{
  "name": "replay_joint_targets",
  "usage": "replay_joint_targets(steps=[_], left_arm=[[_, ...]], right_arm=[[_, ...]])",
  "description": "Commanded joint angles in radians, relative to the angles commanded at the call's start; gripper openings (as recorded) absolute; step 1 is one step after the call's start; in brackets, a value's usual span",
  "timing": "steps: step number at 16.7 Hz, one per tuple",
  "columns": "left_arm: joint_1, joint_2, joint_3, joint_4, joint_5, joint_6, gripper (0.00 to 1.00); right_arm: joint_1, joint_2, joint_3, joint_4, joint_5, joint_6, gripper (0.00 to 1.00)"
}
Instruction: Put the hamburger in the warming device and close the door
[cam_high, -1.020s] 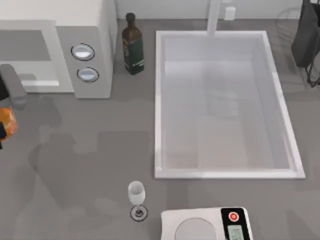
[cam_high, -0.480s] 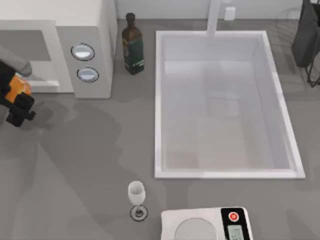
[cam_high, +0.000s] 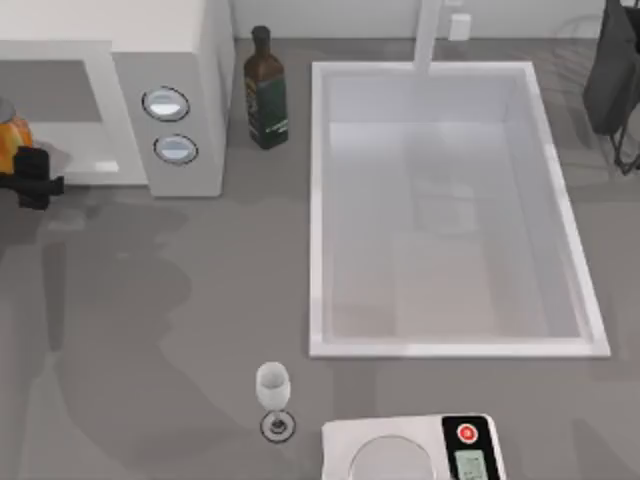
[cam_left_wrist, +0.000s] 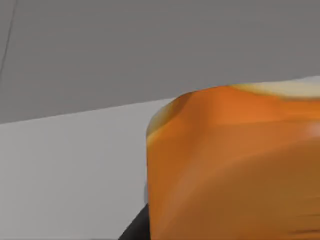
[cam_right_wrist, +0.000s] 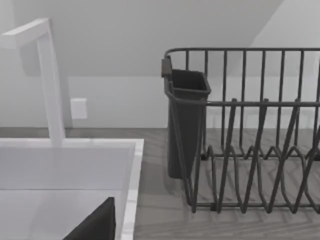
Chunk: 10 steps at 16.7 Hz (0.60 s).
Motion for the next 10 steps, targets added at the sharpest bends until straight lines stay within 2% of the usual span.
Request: replay_joint_targets(steps=[5,10], left_arm=[[0.029,0.057,-0.066,0.285,0.007,-0.135,0.0],[0.035,0.067,-0.075,0.332,0.007,-0.158,0.0]], right_arm=[[0.0,0.0,0.0,0.0,0.0,0.0,1.0],[0.0,0.0,0.0,0.0,0.0,0.0,1.0]])
